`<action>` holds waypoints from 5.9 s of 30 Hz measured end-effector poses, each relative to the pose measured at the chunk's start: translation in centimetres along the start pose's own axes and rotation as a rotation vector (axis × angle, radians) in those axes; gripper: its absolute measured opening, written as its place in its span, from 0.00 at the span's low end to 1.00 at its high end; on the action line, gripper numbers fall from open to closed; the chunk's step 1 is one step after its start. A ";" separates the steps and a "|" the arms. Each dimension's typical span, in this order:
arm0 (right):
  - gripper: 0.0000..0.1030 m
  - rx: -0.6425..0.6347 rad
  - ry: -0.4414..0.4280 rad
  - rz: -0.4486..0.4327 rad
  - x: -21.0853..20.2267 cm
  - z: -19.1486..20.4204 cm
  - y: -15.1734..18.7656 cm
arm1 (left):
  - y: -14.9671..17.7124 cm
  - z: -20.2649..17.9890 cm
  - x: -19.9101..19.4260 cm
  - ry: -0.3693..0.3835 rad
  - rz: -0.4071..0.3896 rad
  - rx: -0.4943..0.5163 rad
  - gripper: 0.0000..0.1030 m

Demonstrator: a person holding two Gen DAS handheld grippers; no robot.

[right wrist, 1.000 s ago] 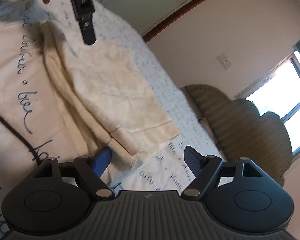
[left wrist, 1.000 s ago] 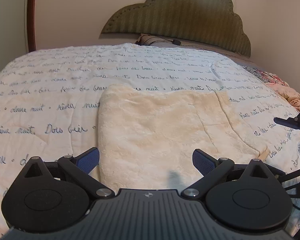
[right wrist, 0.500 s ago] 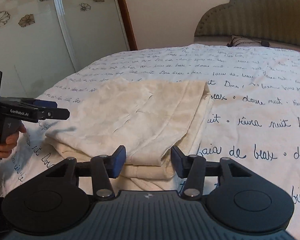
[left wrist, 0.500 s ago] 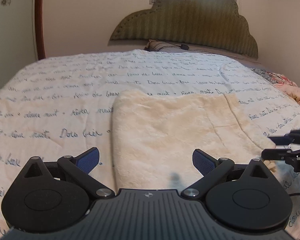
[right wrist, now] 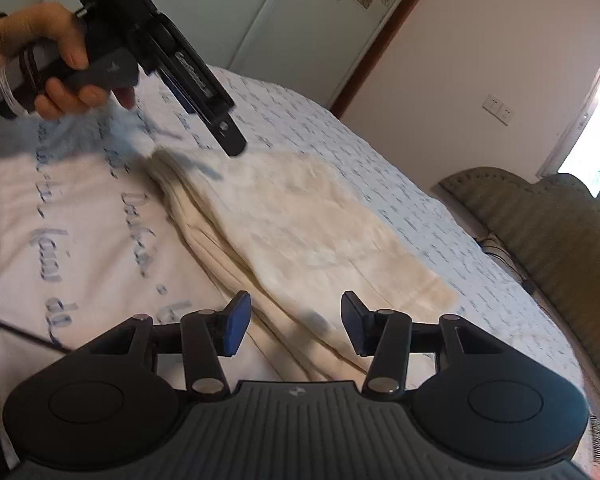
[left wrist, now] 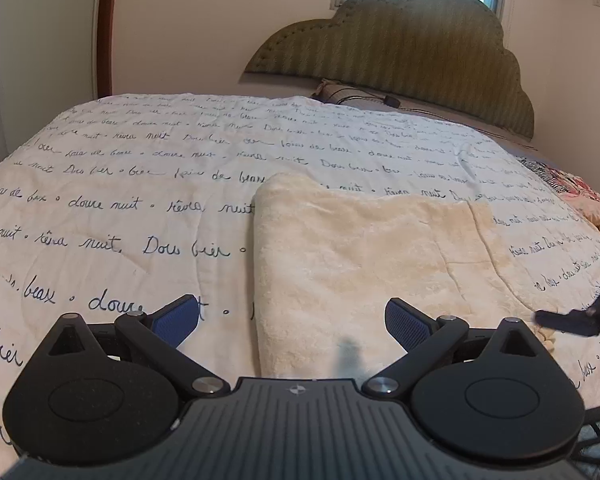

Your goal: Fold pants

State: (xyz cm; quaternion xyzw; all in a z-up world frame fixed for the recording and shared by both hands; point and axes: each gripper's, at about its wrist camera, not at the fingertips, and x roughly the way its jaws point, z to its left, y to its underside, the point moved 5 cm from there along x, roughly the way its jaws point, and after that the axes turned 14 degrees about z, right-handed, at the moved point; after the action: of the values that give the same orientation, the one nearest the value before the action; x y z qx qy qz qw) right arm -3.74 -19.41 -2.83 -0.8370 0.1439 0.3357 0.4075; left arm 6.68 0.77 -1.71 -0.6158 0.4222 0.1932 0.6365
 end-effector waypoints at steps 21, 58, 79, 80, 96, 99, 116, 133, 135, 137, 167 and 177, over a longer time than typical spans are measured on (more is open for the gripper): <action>0.55 0.749 -0.222 0.009 3.7 -12.7 2.6 | -3.3 1.0 3.7 0.108 0.043 0.160 0.98; 0.24 0.915 -0.627 -0.182 7.8 -18.6 -1.3 | -8.5 2.1 3.7 0.312 -0.107 0.103 0.13; 0.39 0.937 -0.442 0.025 24.4 -20.2 -7.7 | -16.6 8.0 14.0 0.026 -0.017 0.075 0.42; 0.39 0.912 -0.418 0.030 23.9 -20.0 -7.5 | -16.4 8.1 13.7 0.007 -0.015 0.080 0.46; 0.40 0.552 -0.158 0.112 17.9 -12.3 -10.2 | -9.5 4.3 10.0 -0.165 0.016 0.086 0.81; 0.41 0.519 -0.166 0.094 16.5 -10.7 -10.5 | -9.3 4.7 10.0 -0.154 0.016 0.033 0.83; 0.62 0.693 -0.219 0.053 11.6 -8.4 -8.1 | -5.7 3.4 5.9 -0.138 0.046 -0.041 0.87; 0.83 0.742 -0.244 0.075 7.5 -2.4 -5.4 | 0.2 1.8 4.4 -0.165 0.064 -0.045 0.90; 0.84 0.744 -0.220 0.074 7.5 -2.1 -5.3 | 0.6 2.0 4.3 -0.175 0.054 -0.055 0.94; 0.84 0.738 -0.204 0.078 7.7 -1.8 -5.3 | 1.1 2.3 4.2 -0.181 0.040 -0.059 0.96; 1.00 0.705 -0.054 0.172 9.9 -1.2 -2.8 | 2.5 2.9 4.3 -0.247 0.002 -0.039 1.00; 1.00 0.716 -0.062 0.162 9.8 -1.3 -2.8 | 2.6 2.9 4.4 -0.246 0.004 -0.040 1.00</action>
State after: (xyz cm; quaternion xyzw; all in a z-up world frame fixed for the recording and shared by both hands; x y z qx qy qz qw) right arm 5.44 -18.41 -7.26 -0.6167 0.3055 0.3205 0.6508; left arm 8.11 2.73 -7.06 -0.5994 0.3382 0.2768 0.6706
